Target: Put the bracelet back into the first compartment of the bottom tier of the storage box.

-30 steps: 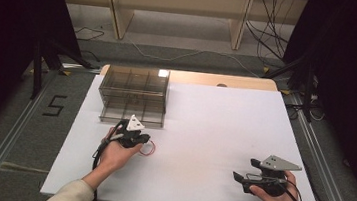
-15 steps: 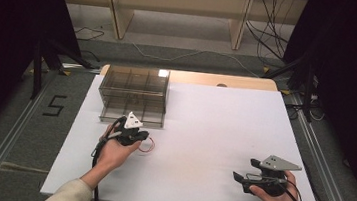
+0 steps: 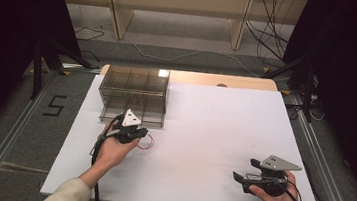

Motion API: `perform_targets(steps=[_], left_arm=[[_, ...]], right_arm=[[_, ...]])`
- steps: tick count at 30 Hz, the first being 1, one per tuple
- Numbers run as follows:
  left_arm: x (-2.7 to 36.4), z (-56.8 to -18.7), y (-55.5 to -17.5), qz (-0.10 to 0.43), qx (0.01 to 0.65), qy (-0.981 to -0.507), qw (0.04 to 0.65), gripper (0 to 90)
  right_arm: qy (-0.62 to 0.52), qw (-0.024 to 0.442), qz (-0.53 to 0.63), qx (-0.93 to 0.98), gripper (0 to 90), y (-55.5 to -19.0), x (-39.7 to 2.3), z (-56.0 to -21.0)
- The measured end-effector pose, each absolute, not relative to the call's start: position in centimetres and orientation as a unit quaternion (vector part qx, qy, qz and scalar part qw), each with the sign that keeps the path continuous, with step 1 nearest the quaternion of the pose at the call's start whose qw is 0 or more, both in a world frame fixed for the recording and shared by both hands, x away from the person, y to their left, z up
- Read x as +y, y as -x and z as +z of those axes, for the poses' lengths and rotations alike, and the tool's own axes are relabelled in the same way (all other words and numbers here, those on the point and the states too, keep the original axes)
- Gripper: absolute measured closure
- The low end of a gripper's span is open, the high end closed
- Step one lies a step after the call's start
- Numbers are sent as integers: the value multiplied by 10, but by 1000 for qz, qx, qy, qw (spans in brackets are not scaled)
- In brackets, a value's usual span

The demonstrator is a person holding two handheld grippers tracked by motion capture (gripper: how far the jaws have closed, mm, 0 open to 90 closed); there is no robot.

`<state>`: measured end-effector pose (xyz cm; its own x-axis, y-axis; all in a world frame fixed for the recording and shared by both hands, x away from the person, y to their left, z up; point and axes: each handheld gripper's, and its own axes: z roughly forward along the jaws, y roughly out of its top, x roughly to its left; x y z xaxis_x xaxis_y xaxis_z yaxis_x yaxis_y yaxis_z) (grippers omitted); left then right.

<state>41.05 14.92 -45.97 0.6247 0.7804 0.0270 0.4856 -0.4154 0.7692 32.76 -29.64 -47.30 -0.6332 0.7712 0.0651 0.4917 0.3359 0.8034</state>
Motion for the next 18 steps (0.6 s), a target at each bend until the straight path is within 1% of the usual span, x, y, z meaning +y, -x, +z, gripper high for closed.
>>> perform_targets(steps=[18], left_arm=[[156, -452, -415, 205, 394, -809, 384, 872]], right_arm=[[-395, 167, 420, 800, 167, -327, -296, -473]])
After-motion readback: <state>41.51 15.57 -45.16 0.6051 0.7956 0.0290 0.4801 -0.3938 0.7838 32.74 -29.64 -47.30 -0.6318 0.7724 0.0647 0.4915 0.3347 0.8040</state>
